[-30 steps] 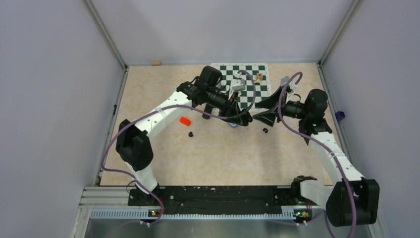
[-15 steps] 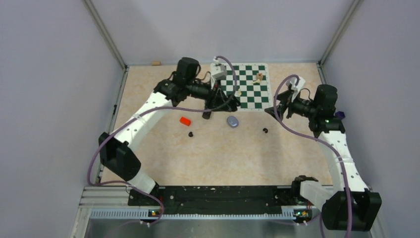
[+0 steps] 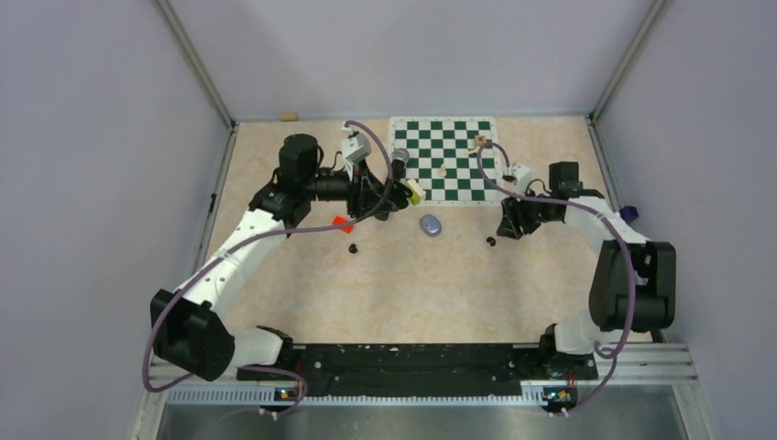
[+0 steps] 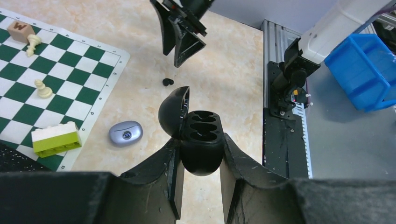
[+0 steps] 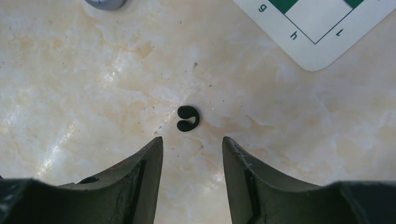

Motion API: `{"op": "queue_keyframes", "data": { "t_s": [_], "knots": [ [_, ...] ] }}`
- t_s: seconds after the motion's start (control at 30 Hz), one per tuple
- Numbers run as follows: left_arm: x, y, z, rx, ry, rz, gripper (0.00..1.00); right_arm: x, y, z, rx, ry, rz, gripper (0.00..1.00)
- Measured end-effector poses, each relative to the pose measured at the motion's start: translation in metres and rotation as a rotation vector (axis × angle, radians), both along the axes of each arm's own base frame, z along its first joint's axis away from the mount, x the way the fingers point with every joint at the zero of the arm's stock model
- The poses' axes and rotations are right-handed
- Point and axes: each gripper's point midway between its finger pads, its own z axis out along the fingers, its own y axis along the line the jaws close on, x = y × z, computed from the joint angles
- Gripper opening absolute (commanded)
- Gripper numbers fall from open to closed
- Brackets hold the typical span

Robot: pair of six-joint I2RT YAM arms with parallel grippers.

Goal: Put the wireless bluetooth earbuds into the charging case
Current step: Pick up the earbud from the center of the board.

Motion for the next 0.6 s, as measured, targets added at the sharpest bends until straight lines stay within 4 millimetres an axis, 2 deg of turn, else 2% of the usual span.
{"op": "queue_keyframes", "data": {
  "t_s": [0.13, 0.37, 0.6],
  "knots": [
    [-0.003, -0.002, -0.007, -0.023, 0.02, -0.007, 0.0, 0.007, -0.003, -0.024, -0.017, 0.091, 0.004, 0.46],
    [-0.008, -0.01, 0.003, -0.082, 0.001, -0.045, 0.0, -0.004, -0.007, -0.058, -0.036, 0.226, 0.003, 0.36],
    [-0.012, -0.012, -0.003, -0.103, 0.007, -0.064, 0.0, 0.009, -0.009, -0.06, -0.046, 0.232, -0.007, 0.34]
  ]
}}
